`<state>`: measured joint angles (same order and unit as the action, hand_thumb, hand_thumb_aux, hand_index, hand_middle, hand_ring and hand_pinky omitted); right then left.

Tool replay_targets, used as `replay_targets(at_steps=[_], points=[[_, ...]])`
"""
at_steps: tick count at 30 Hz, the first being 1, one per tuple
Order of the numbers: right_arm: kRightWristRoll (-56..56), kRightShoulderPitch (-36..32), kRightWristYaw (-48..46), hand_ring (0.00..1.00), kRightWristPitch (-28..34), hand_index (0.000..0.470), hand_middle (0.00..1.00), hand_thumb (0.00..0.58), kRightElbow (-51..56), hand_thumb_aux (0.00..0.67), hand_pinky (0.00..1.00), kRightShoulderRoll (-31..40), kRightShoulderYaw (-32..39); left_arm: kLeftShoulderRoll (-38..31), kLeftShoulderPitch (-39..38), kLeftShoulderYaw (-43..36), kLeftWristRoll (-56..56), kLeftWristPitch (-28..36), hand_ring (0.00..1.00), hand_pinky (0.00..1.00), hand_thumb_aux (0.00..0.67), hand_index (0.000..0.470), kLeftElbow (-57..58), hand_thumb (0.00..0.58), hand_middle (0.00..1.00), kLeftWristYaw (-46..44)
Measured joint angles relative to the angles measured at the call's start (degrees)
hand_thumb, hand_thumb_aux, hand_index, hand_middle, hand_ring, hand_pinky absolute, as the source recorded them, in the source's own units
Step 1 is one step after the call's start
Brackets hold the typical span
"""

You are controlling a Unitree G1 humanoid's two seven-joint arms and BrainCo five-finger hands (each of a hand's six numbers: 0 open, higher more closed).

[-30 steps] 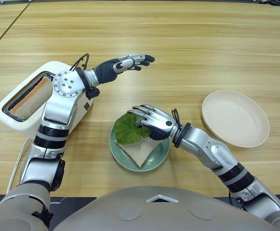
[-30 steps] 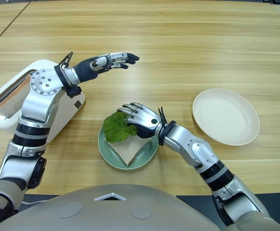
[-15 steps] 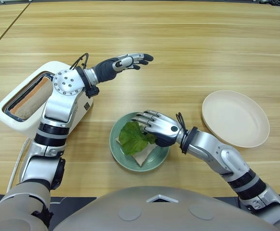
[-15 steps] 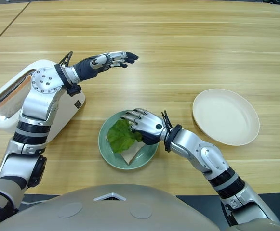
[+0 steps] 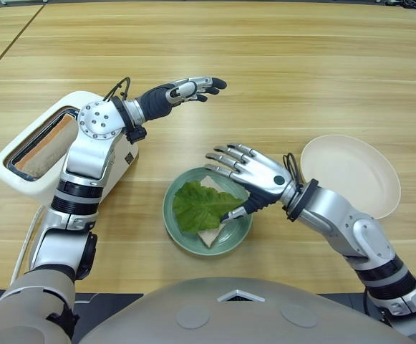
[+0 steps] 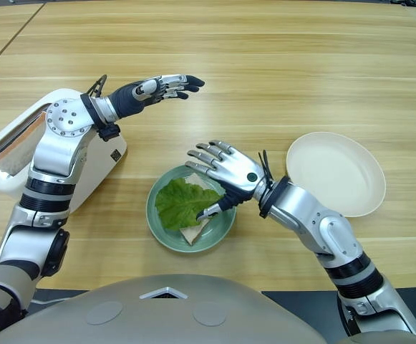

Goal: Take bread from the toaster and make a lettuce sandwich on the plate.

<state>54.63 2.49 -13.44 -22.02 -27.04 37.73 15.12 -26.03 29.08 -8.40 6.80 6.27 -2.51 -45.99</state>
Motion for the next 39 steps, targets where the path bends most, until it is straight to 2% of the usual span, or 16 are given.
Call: replay_targets(at_steps=[3, 5, 8, 13, 17, 20, 24, 36, 37, 38, 39], points=[[-1.77, 1.29, 0.81, 0.0, 0.11, 0.0, 0.0, 0.0, -0.85, 0.0, 0.0, 0.76, -4.39, -0.76, 0.16, 0.66, -0.4, -1.41, 0.0, 0.0, 0.0, 0.0, 0.18, 0.0, 0.0, 0.01], [-4.39, 1.9, 2.4, 0.0, 0.08, 0.0, 0.0, 0.0, -1.43, 0.0, 0.0, 0.91, -7.58, -2.99, 0.48, 1.43, -3.06, -4.59, 0.0, 0.0, 0.0, 0.0, 0.17, 0.0, 0.0, 0.97], [-9.17, 1.54, 6.72, 0.0, -0.68, 0.0, 0.0, 0.0, -0.51, 0.0, 0.0, -0.87, -10.98, -10.15, 1.58, 4.98, -13.1, -12.64, 0.0, 0.0, 0.0, 0.0, -1.65, 0.0, 0.0, 6.69], [-14.12, 0.28, 10.79, 0.0, -3.14, 0.0, 0.0, 0.0, 4.09, 0.0, 0.0, -4.23, -11.31, -21.64, 1.92, 14.38, -20.05, -18.64, 0.0, 0.0, 0.0, 0.0, -10.03, 0.0, 0.0, 9.81], [-14.13, 0.29, 12.77, 0.0, -3.77, 0.0, 0.0, 0.0, 7.68, 0.0, 0.0, -4.77, -12.43, -31.99, -6.54, 19.57, -24.45, -22.12, 0.0, 0.0, 0.0, 0.0, -12.8, 0.0, 0.0, 6.01], [-14.09, 0.07, 14.21, 0.0, -4.52, 0.0, 0.0, 0.0, 13.2, 0.0, 0.0, -4.77, -12.56, -35.97, -13.75, 22.24, -28.16, -24.9, 0.0, 0.0, 0.0, 0.0, -12.73, 0.0, 0.0, 5.19], [-14.01, -0.11, 16.64, 0.0, -5.13, 0.0, 0.0, 0.0, 18.13, 0.0, 0.0, -4.27, -13.62, -39.03, -20.79, 27.41, -28.85, -24.61, 0.0, 0.0, 0.0, 0.0, -12.42, 0.0, 0.0, 3.12], [-12.61, 1.26, 21.75, 0.0, -6.87, 0.0, 0.0, 0.0, 24.72, 0.0, 0.0, -0.82, -15.75, -43.29, -31.41, 29.0, -36.58, -20.92, 0.0, 0.0, 0.0, 0.0, -6.11, 0.0, 0.0, 0.46], [-12.61, 1.26, 21.77, 0.0, -6.9, 0.0, 0.0, 0.0, 24.87, 0.0, 0.0, -0.79, -15.75, -43.29, -31.57, 28.96, -36.67, -20.48, 0.0, 0.0, 0.021, 0.015, -5.86, 0.036, 0.0, 0.47], [-12.63, 1.26, 21.78, 0.0, -6.95, 0.0, 0.0, 0.0, 25.16, 0.0, 0.0, -0.76, -15.74, -43.29, -31.57, 28.95, -36.66, -20.27, 0.0, 0.0, 0.139, 0.098, -5.94, 0.216, 0.0, 0.48], [-12.71, 1.26, 21.77, 0.0, -6.98, 0.0, 0.0, 0.0, 25.43, 0.0, 0.0, -0.7, -15.73, -43.29, -31.56, 28.91, -36.6, -20.06, 0.0, 0.0, 0.344, 0.241, -6.08, 0.443, 0.0, 0.49]])
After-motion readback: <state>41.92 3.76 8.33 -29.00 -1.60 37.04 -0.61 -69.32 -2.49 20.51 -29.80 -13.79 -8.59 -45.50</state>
